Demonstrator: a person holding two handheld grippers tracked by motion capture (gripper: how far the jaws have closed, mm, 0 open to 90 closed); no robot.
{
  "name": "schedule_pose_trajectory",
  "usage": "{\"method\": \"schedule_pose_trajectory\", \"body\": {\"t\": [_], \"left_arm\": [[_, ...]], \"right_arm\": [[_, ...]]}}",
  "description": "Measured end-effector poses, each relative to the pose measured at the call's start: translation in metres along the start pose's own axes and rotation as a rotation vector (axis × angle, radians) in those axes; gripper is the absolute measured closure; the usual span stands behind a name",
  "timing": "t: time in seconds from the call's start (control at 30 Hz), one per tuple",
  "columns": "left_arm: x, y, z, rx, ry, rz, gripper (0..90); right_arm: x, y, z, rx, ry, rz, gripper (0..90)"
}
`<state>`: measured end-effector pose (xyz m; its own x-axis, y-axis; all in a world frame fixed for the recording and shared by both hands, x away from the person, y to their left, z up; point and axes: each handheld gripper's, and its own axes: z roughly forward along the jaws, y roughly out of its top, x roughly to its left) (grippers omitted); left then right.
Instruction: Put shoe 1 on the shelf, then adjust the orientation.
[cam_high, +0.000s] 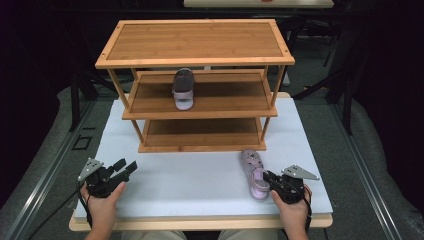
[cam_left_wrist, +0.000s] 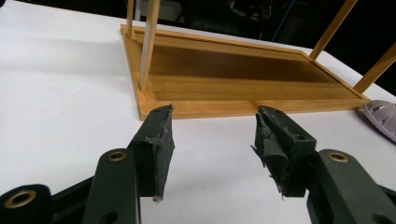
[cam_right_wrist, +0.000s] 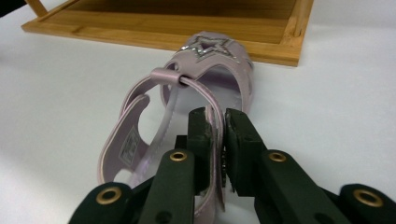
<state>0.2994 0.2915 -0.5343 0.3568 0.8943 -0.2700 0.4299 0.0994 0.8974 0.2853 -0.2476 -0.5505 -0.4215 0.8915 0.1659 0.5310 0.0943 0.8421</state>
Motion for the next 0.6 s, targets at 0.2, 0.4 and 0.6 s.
{"method": "schedule_pose_trajectory", "body": {"t": [0.2,0.4,0.6], "left_arm": [[0.0,0.0,0.001,0.004,0.0,0.007,46.9],[-0.003,-0.001,0.002,0.015,-0.012,0.019,46.8],[-0.005,-0.001,0.006,0.032,-0.024,0.03,46.8]], "right_arm": [[0.001,0.003,-0.002,0.022,0.011,-0.038,82.1],[-0.013,0.006,-0.014,0.093,0.047,-0.061,80.9],[-0.018,0.03,-0.013,0.297,0.084,-0.102,65.4]]}}
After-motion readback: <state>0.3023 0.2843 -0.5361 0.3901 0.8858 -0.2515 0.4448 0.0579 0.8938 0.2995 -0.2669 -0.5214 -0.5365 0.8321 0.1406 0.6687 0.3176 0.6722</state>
